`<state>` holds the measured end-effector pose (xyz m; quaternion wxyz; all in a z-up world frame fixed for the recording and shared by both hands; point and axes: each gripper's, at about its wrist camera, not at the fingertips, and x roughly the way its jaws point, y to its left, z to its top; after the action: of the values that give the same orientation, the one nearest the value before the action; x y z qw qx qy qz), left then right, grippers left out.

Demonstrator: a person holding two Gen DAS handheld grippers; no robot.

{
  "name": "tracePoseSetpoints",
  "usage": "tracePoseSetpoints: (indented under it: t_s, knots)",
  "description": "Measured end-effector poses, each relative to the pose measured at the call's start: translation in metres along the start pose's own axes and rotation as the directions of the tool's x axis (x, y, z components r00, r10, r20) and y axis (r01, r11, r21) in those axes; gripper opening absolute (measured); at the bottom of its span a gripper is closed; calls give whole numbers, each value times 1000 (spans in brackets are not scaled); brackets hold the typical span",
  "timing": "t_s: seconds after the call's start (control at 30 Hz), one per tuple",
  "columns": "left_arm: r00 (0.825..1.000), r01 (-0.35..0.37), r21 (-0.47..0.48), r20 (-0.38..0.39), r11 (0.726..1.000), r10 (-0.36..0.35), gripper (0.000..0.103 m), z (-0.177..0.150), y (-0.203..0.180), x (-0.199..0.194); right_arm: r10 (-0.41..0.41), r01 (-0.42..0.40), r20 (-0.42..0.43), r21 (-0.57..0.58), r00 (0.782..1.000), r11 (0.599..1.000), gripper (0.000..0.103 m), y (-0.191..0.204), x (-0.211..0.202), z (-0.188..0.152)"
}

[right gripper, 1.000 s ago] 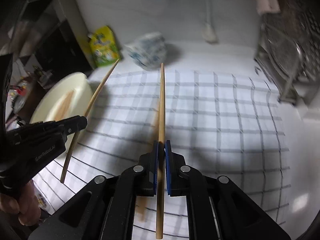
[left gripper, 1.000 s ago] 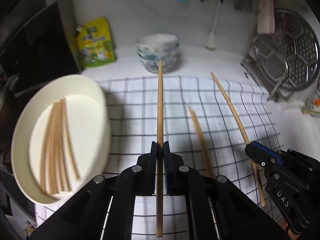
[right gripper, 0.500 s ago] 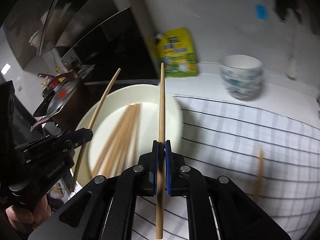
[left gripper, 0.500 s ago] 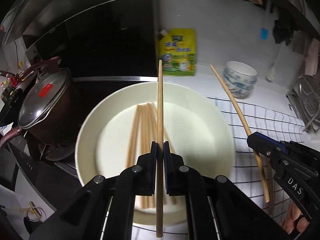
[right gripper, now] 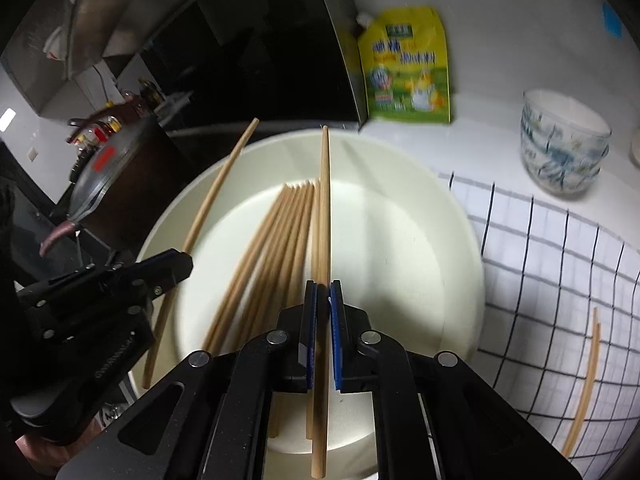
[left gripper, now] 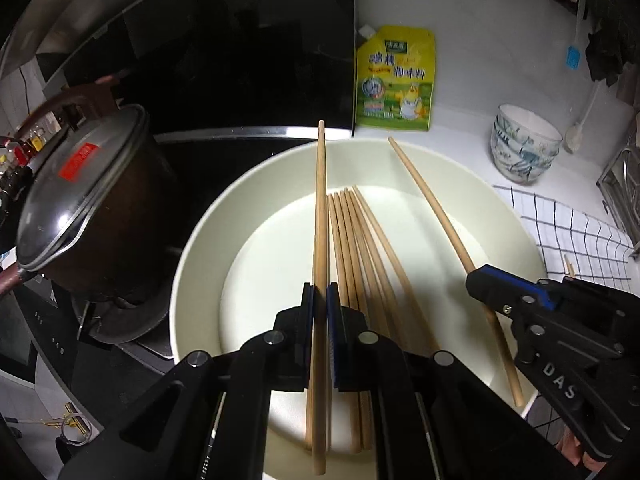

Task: Organize utensils
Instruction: 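Lower the chopsticks into the dish and open both tools, then move both open tools back over the last chopsticks on the cloth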

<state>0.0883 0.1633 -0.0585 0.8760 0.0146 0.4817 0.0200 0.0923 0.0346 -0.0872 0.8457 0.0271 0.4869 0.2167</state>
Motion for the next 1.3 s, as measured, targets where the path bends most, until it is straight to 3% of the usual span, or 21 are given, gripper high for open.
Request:
tracePoseSetpoints:
  t_s: [0.23, 0.37, 0.67, 1.3]
  knots:
    - [1000, 20, -11, -15, 1000, -20, 9, -2, 6, 3, -20, 21, -13, 22, 1000, 1000, 7, -3, 3, -4]
    - [999, 22, -31, -26, 999, -23, 36, -1, 10, 2, -45, 44, 12, 17, 999, 999, 18, -2, -6, -4]
    - [1000, 13, -60, 10, 998, -13, 66, -5, 16, -16, -50, 49, 37, 18, 998, 999, 22, -3, -25, -12]
    - [997, 54, -43, 57, 998, -51, 74, -17, -23, -55, -103, 100, 97, 44, 990, 994, 30, -27, -87, -45]
